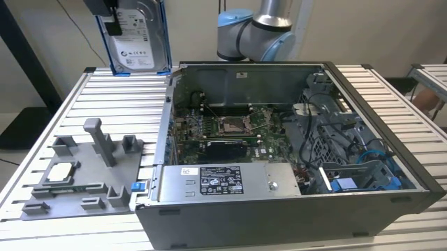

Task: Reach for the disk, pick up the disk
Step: 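Pick up the disk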

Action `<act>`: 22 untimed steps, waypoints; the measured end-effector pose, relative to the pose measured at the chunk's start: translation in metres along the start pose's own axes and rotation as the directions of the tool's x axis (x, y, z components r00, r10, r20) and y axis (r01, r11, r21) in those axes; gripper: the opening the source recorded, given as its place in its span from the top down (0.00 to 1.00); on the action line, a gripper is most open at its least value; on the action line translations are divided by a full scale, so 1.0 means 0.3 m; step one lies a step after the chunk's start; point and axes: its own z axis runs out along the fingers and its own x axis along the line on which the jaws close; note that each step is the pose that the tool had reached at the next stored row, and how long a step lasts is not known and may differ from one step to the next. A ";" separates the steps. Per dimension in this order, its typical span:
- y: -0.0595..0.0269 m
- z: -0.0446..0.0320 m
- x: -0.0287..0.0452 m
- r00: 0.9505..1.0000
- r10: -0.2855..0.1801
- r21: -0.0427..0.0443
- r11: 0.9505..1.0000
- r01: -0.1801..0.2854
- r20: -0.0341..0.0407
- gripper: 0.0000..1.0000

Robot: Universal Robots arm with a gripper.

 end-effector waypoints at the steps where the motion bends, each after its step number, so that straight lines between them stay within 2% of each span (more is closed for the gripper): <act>1: -0.004 0.000 0.000 1.000 0.000 0.000 1.000 0.000 0.000 1.00; 17: -0.113 0.000 0.007 1.000 0.000 0.000 1.000 0.000 0.000 1.00; 22: -0.159 0.001 0.010 1.000 0.000 0.000 1.000 0.000 0.000 1.00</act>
